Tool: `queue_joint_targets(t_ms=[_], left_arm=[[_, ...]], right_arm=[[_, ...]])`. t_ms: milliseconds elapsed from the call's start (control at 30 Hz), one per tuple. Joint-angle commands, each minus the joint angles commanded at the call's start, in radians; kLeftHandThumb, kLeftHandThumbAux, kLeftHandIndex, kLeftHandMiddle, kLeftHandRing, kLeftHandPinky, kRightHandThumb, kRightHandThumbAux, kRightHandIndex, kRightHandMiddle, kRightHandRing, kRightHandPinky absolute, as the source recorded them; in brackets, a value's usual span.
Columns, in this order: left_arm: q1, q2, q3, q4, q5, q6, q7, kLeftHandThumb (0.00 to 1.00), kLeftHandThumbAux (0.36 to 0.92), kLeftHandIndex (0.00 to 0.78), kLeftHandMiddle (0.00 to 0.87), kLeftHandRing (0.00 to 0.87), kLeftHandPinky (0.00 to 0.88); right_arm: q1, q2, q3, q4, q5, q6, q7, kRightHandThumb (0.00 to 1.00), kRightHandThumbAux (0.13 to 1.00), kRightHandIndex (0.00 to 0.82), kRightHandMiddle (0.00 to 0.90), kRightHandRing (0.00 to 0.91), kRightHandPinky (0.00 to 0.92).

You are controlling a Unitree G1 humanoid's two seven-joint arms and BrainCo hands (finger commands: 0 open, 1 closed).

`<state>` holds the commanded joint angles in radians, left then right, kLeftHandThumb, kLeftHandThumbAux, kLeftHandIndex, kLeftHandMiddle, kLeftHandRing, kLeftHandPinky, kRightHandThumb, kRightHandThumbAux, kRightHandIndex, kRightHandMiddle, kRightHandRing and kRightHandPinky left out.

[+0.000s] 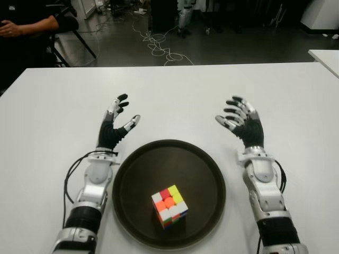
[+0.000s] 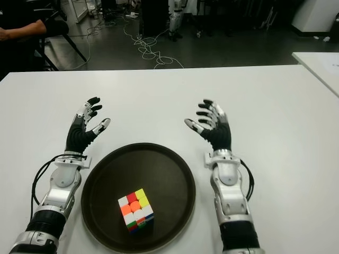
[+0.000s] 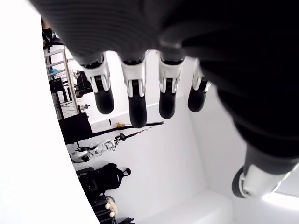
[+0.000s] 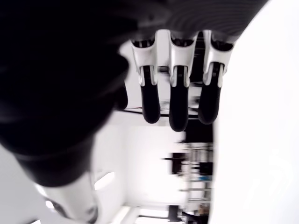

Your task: Pick up the Rubik's Cube and put it in the plate

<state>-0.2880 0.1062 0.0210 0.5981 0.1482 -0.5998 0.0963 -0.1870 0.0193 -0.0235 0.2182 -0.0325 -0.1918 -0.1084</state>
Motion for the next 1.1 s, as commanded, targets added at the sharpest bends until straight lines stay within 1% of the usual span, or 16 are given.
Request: queue_joint_targets(t_ms=[167,433,567,700,833,1100], left_arm=[[0.005,0.001,0.001,-0.007,-0.005,0.002,-0.006,0.064,0.586,0.107,0.138,0.12,0.095],[0.005,0.005,0.001,-0.007,-0.006,0.005,-0.008,0.06,0.587,0.107,0.142,0.123,0.099],[0.004,0.007,0.001,-0.005,-0.006,0.006,-0.01,0.062,0.592,0.109,0.142,0.126,0.11],[0.004,0.01,-0.001,-0.004,-0.003,0.008,-0.01,0.056,0.582,0.108,0.141,0.135,0.117],[0.004,0.01,-0.004,-0.004,0.0,0.008,-0.006,0.046,0.582,0.106,0.138,0.129,0.108],[0.002,0.011,-0.005,-0.008,-0.002,0.018,-0.006,0.047,0.579,0.107,0.129,0.115,0.091]], right_arm=[[-0.005,-0.005,0.0,0.034,-0.016,-0.042,0.002,0.077,0.781,0.215,0.305,0.336,0.354],[-0.012,-0.006,0.0,0.066,-0.036,-0.082,-0.003,0.072,0.77,0.201,0.289,0.324,0.333],[-0.017,-0.005,-0.002,0.077,-0.041,-0.093,-0.008,0.077,0.775,0.201,0.288,0.323,0.336],[-0.02,-0.005,-0.002,0.077,-0.05,-0.096,-0.019,0.072,0.784,0.212,0.293,0.327,0.341],[-0.022,-0.008,-0.002,0.08,-0.06,-0.101,-0.03,0.045,0.787,0.213,0.299,0.334,0.343],[-0.029,-0.017,-0.002,0.089,-0.079,-0.116,-0.044,0.029,0.78,0.203,0.294,0.332,0.341]])
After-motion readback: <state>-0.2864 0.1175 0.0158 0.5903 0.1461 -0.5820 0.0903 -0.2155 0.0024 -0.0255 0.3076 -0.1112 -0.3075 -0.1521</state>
